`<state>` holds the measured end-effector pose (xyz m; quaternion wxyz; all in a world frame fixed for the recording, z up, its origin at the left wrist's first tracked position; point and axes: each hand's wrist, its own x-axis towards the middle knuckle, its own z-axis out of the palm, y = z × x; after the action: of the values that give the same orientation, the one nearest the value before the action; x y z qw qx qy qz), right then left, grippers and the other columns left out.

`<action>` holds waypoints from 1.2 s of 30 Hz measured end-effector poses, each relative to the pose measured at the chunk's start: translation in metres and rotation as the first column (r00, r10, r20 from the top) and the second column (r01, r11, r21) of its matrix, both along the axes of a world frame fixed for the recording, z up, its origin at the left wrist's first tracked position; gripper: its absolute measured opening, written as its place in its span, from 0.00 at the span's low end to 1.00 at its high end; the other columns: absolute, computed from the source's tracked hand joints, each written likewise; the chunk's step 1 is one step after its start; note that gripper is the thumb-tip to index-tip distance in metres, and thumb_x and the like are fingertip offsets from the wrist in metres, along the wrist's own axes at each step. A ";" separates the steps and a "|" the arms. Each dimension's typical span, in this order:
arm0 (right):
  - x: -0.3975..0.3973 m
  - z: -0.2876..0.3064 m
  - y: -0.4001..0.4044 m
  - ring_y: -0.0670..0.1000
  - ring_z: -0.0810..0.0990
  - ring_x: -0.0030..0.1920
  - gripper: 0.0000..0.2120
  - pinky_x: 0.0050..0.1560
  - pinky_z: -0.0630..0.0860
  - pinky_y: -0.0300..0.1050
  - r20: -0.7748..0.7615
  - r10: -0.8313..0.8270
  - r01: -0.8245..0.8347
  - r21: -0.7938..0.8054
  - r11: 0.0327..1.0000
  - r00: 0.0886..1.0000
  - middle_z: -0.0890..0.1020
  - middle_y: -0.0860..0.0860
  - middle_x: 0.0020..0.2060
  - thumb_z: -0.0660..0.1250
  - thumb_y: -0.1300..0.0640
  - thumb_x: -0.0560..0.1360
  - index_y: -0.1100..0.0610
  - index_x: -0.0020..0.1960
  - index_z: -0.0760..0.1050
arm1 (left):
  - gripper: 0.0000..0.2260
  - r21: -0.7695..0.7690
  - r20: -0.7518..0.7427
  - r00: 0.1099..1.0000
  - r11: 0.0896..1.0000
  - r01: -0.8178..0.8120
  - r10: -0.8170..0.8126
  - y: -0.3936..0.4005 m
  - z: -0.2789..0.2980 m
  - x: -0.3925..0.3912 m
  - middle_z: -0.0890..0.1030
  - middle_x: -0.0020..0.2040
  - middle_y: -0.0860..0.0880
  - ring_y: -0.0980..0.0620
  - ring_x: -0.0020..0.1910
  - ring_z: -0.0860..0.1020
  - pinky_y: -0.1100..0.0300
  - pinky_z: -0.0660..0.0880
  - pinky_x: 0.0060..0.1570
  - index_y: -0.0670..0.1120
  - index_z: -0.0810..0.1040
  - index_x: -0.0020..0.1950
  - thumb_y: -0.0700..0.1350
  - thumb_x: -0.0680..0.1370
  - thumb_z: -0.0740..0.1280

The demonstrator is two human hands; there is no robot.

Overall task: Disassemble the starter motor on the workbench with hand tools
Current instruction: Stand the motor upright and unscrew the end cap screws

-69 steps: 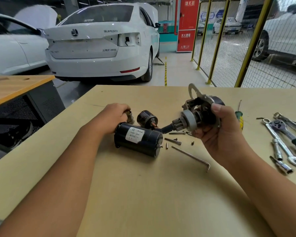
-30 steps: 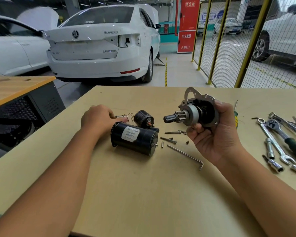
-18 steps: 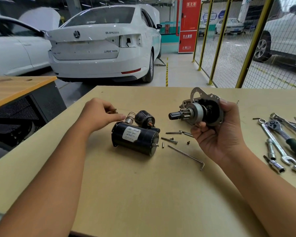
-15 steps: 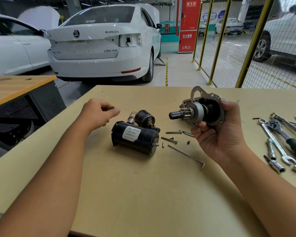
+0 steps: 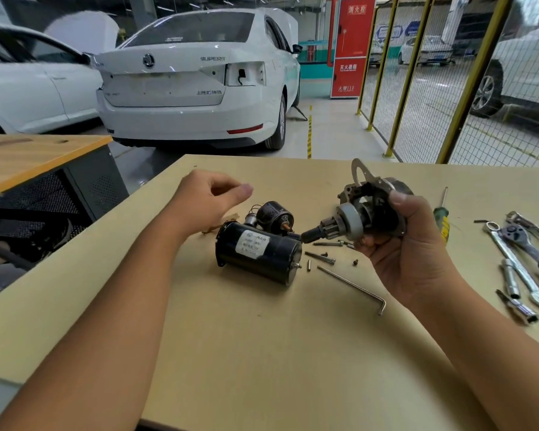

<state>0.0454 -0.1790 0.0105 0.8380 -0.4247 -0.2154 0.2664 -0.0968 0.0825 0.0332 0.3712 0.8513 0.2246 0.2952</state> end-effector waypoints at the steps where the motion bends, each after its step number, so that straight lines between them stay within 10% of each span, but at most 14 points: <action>1: -0.001 0.002 0.002 0.53 0.76 0.37 0.20 0.28 0.74 0.40 0.026 -0.028 0.028 -0.002 1.000 0.999 0.80 0.60 0.46 0.66 0.50 0.70 0.61 0.56 0.76 | 0.08 0.013 0.049 0.997 0.998 0.056 -0.057 -0.010 0.006 0.000 0.86 0.41 0.58 0.61 0.43 0.83 0.65 0.77 0.45 0.56 0.86 0.47 0.59 0.77 0.73; 7: -0.011 0.034 0.052 0.51 0.78 0.34 0.16 0.33 0.76 0.44 0.153 -0.105 0.106 0.002 0.994 0.983 0.82 0.54 0.37 0.71 0.49 0.70 0.61 0.49 0.78 | 0.33 -0.119 0.115 0.892 0.885 0.450 -0.438 -0.053 0.019 0.012 0.87 0.53 0.48 0.50 0.49 0.86 0.60 0.80 0.47 0.48 0.78 0.70 0.65 0.71 0.75; 15: 0.004 0.056 0.143 0.54 0.82 0.47 0.26 0.48 0.75 0.52 0.528 0.312 0.067 -0.580 0.812 0.790 0.86 0.48 0.47 0.60 0.30 0.75 0.51 0.53 0.83 | 0.08 -0.234 0.381 0.920 0.954 0.185 -0.085 0.036 0.003 -0.027 0.84 0.38 0.46 0.51 0.32 0.79 0.60 0.76 0.31 0.51 0.88 0.52 0.52 0.75 0.75; 23: 0.021 0.032 0.198 0.55 0.82 0.50 0.16 0.54 0.81 0.51 0.585 0.626 0.362 -0.811 0.459 0.516 0.84 0.54 0.48 0.77 0.51 0.70 0.58 0.54 0.84 | 0.05 0.020 0.013 0.955 0.955 -0.296 0.296 0.066 -0.019 -0.012 0.85 0.35 0.47 0.53 0.30 0.85 0.59 0.83 0.34 0.49 0.85 0.50 0.41 0.77 0.76; 28: 0.025 0.026 0.203 0.58 0.83 0.46 0.16 0.51 0.83 0.54 0.501 0.649 0.329 -0.865 0.378 0.573 0.84 0.58 0.45 0.77 0.51 0.71 0.62 0.50 0.82 | 0.10 0.223 0.124 0.906 0.878 -0.423 0.405 0.076 -0.013 -0.012 0.83 0.46 0.53 0.59 0.41 0.80 0.71 0.73 0.37 0.53 0.86 0.53 0.47 0.73 0.80; 33: 0.036 0.019 0.195 0.55 0.82 0.39 0.10 0.36 0.81 0.48 0.526 0.452 0.257 -0.808 0.530 0.721 0.83 0.59 0.41 0.74 0.57 0.74 0.64 0.47 0.81 | 0.12 0.163 0.287 0.889 0.896 -0.413 0.357 0.074 -0.015 0.012 0.81 0.43 0.59 0.66 0.40 0.81 0.77 0.74 0.37 0.53 0.83 0.58 0.42 0.77 0.76; 36: 0.045 0.013 0.190 0.56 0.82 0.39 0.10 0.43 0.83 0.55 0.485 0.274 0.224 -0.742 0.632 0.831 0.85 0.63 0.46 0.72 0.58 0.76 0.67 0.49 0.80 | 0.15 0.066 0.257 0.901 0.924 -0.377 0.350 0.069 -0.027 0.024 0.83 0.49 0.55 0.59 0.44 0.81 0.61 0.81 0.48 0.51 0.81 0.66 0.43 0.80 0.73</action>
<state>0.0907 0.0110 0.0237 0.4681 -0.7969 -0.3197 0.2089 -0.0732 0.1514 0.0060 0.2845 0.7720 0.3156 0.4728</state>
